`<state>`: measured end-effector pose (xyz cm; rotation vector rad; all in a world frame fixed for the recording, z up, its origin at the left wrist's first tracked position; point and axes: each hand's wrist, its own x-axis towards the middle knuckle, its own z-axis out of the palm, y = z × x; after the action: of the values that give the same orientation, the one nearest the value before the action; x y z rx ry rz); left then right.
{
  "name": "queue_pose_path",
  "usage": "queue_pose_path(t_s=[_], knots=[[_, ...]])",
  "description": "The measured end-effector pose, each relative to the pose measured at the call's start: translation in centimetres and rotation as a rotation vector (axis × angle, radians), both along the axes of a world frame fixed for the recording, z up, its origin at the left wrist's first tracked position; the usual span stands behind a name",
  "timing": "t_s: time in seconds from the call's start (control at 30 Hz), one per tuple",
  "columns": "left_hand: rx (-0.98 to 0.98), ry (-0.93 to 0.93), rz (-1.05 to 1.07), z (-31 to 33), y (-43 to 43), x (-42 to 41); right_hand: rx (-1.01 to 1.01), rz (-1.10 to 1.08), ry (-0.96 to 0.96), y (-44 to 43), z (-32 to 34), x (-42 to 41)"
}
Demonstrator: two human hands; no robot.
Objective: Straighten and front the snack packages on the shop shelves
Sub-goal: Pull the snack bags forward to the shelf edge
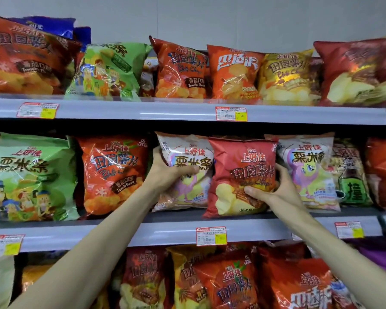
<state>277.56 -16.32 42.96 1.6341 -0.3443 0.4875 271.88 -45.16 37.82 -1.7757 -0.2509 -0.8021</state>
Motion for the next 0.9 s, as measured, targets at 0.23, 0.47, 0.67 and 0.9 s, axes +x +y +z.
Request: queue_pose_path(t_s=[0.23, 0.47, 0.67, 0.9], knots=[[-0.125, -0.251, 0.119, -0.5, -2.1, -2.3, 0.092, -0.001, -0.039, -1.3, -0.8, -0.6], [-0.140, -0.210, 0.130, -0.3, 0.8, -5.5, 0.193, -0.007, -0.033, -0.4, -1.0, 0.9], [-0.187, -0.268, 0.123, -1.1, 5.6, -9.2, 0.187, -0.028, -0.010, 2.2, -0.4, 2.5], [0.037, -0.438, 0.218, -2.5, 8.9, -10.6, 0.126, 0.045, 0.074, 9.1, 0.3, 5.2]])
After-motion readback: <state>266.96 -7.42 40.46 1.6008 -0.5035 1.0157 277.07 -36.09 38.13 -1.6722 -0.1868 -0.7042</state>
